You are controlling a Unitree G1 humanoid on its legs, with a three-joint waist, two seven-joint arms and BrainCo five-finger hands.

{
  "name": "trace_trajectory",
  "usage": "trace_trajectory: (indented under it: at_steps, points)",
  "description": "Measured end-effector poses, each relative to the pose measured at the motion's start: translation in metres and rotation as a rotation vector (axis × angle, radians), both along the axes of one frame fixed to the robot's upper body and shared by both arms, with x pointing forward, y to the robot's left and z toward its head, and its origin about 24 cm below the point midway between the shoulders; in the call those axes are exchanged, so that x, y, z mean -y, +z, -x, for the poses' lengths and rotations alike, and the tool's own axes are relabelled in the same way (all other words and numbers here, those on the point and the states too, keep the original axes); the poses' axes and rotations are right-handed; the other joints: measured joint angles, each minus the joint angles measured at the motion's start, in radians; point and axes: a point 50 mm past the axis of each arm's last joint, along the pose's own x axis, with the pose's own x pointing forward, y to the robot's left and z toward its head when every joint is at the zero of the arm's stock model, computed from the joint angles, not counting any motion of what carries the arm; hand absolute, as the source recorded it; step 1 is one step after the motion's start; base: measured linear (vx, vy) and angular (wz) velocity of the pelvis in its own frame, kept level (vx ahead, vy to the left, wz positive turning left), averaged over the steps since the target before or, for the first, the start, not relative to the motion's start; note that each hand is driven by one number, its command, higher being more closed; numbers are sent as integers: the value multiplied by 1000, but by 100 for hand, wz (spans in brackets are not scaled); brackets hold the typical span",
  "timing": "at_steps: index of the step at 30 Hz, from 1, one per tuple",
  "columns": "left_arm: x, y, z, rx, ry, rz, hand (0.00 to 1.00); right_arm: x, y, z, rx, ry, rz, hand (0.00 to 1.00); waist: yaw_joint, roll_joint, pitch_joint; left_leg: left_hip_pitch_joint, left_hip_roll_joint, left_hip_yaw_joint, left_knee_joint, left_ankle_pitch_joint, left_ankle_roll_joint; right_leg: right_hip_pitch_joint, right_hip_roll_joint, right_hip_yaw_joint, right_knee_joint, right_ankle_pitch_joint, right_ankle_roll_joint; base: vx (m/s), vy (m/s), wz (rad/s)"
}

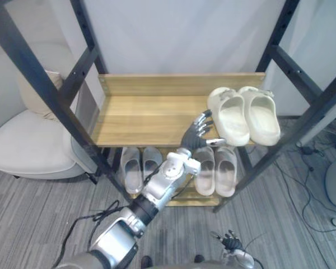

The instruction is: Organize the slippers on the shoe rack

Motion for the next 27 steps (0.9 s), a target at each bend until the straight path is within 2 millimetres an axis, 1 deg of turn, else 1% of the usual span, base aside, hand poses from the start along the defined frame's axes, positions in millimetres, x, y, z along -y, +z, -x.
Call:
trace_trajectory:
  at_steps: [4, 7, 9, 12, 14, 17, 18, 19, 22, 23, 25, 26, 27]
  points:
    - [1, 7, 9, 15, -31, 61, 0, 0, 0, 2, -4, 0, -1, 0, 17, 0, 0, 3, -3, -11, 0, 2, 0, 13, -2, -15, 0, -3, 0, -31, -22, 13]
    - [4, 17, 17, 46, -67, 108, 0, 2, -2, 7, -18, -3, 3, 0, 37, 5, -4, 3, -5, -28, 0, 4, 1, 11, -5, -19, 19, -19, 0, -32, -26, 13]
    - [11, 30, 28, 83, -144, 163, 0, 4, -2, 8, -21, -2, 9, 0, 49, 9, -8, 3, -6, -34, 0, 3, 1, -8, -12, -22, 71, -52, 5, -16, -28, 13]
    - [20, 42, 44, 114, -244, 233, 0, 4, -2, 10, -25, 4, 11, 0, 56, 8, -9, 3, -11, -43, 0, 3, 2, -16, -20, -25, 97, -69, 8, 8, -10, 8]
    - [26, 44, 57, 106, -323, 281, 0, 4, -3, 10, -28, 6, 11, 0, 68, 6, -13, 3, -14, -49, 1, 3, 3, -20, -23, -26, 108, -77, 10, 6, -6, 2]
    - [34, 37, 75, 72, -424, 301, 0, 6, -4, 13, -41, 17, 17, 0, 82, 8, -25, 3, -16, -57, 1, 3, 3, -22, -27, -33, 120, -86, 11, 2, -16, 7]
    - [35, 30, 83, 46, -463, 299, 0, 6, -6, 17, -65, 40, 24, 0, 89, 10, -36, 3, -17, -58, 1, 3, 3, -20, -28, -36, 120, -87, 11, -4, -11, 7]
    - [37, 23, 89, 21, -489, 297, 0, 6, -6, 17, -69, 47, 23, 0, 93, 12, -41, 3, -18, -62, 3, 3, 3, -18, -28, -38, 120, -88, 12, -21, -19, 13]
    - [33, -11, 105, -95, -543, 225, 0, 6, -6, 15, -63, 51, 22, 0, 94, 16, -44, 6, -24, -84, 14, 2, 3, -6, -27, -59, 120, -88, 11, -63, -17, 18]
    - [30, -26, 109, -145, -548, 188, 0, 6, -5, 15, -63, 52, 23, 0, 94, 18, -46, 6, -23, -88, 15, 3, 3, -4, -26, -63, 120, -88, 10, -92, -20, 9]
    - [19, -66, 116, -274, -512, 85, 0, 6, -5, 15, -64, 68, 27, 0, 95, 19, -56, 7, -19, -89, 16, 4, 3, -4, -22, -62, 120, -86, 6, -80, -19, -1]
    - [15, -79, 119, -315, -495, 52, 0, 5, -5, 15, -65, 79, 28, 0, 95, 17, -58, 8, -18, -89, 16, 4, 4, -4, -20, -62, 120, -85, 5, -70, -18, -4]
    - [7, -98, 123, -375, -470, -6, 0, 5, -5, 15, -65, 83, 29, 0, 95, 18, -62, 10, -15, -89, 16, 5, 3, -3, -17, -62, 120, -84, 3, -55, -15, -3]
